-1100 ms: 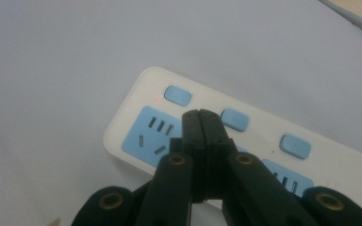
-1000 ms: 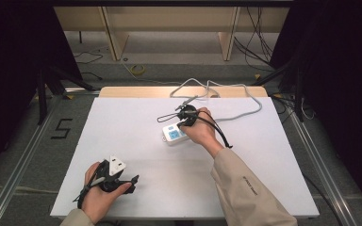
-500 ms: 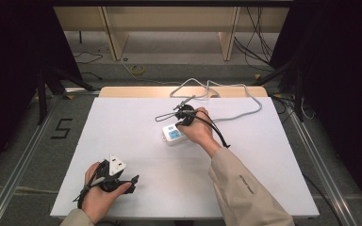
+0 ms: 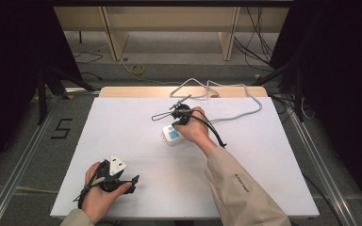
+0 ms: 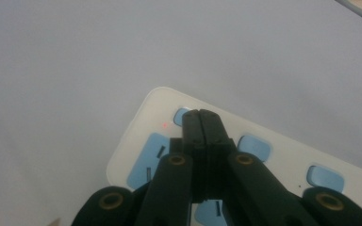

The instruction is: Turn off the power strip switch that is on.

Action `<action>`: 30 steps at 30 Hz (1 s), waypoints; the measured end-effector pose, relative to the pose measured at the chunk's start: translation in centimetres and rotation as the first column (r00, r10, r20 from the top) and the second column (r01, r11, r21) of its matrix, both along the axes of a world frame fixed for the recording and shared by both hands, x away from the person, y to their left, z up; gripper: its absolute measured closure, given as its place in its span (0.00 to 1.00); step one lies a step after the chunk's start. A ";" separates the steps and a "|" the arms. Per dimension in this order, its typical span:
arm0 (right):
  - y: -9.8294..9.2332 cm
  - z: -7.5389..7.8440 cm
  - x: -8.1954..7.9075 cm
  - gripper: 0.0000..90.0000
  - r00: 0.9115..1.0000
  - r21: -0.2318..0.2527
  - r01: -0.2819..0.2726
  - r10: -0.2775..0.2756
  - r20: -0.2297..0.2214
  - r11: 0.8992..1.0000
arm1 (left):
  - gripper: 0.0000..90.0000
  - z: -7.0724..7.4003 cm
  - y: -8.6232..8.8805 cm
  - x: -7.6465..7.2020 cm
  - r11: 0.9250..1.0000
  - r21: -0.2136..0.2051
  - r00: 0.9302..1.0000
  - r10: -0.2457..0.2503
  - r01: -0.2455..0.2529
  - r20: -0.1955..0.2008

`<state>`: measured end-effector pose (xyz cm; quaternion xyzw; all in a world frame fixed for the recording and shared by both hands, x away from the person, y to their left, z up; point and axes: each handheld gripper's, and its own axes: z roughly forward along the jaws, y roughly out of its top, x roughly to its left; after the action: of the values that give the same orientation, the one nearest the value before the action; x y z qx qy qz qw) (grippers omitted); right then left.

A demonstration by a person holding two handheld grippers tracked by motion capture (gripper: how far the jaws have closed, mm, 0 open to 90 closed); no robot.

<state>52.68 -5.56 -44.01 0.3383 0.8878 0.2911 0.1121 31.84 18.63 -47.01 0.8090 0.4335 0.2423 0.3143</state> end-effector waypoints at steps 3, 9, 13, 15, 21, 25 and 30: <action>0.2 -0.2 0.0 1.00 1.000 -0.005 -0.001 0.001 -0.002 1.000 | 0.18 0.0 0.0 0.0 1.000 0.000 1.000 -0.001 0.001 -0.001; 0.4 -0.4 0.2 1.00 1.000 -0.003 0.001 -0.001 -0.011 1.000 | 0.18 0.0 0.0 0.0 1.000 -0.001 1.000 0.000 0.000 -0.001; 0.5 -0.5 0.4 1.00 1.000 0.000 0.003 -0.003 -0.012 1.000 | 0.18 0.0 0.0 0.0 1.000 -0.005 1.000 0.002 -0.002 0.001; 0.5 -0.6 0.5 1.00 1.000 -0.001 0.001 -0.001 -0.008 1.000 | 0.18 0.0 0.0 0.0 1.000 -0.003 1.000 0.001 -0.001 0.001; 0.8 -0.7 0.6 1.00 1.000 -0.006 0.002 -0.002 -0.013 1.000 | 0.18 0.0 0.0 0.0 1.000 -0.002 1.000 0.001 -0.001 0.001; 1.0 -0.6 0.6 1.00 1.000 -0.004 0.005 -0.005 -0.010 1.000 | 0.18 0.0 0.0 0.0 1.000 -0.001 1.000 0.000 0.000 0.000; 1.2 -0.6 0.7 1.00 1.000 -0.005 0.006 -0.006 -0.009 1.000 | 0.18 0.0 0.0 0.0 1.000 -0.003 1.000 0.000 0.000 0.000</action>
<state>53.43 -4.38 -44.59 0.3421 0.8880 0.2872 0.1097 31.86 18.61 -47.02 0.8084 0.4340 0.2418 0.3157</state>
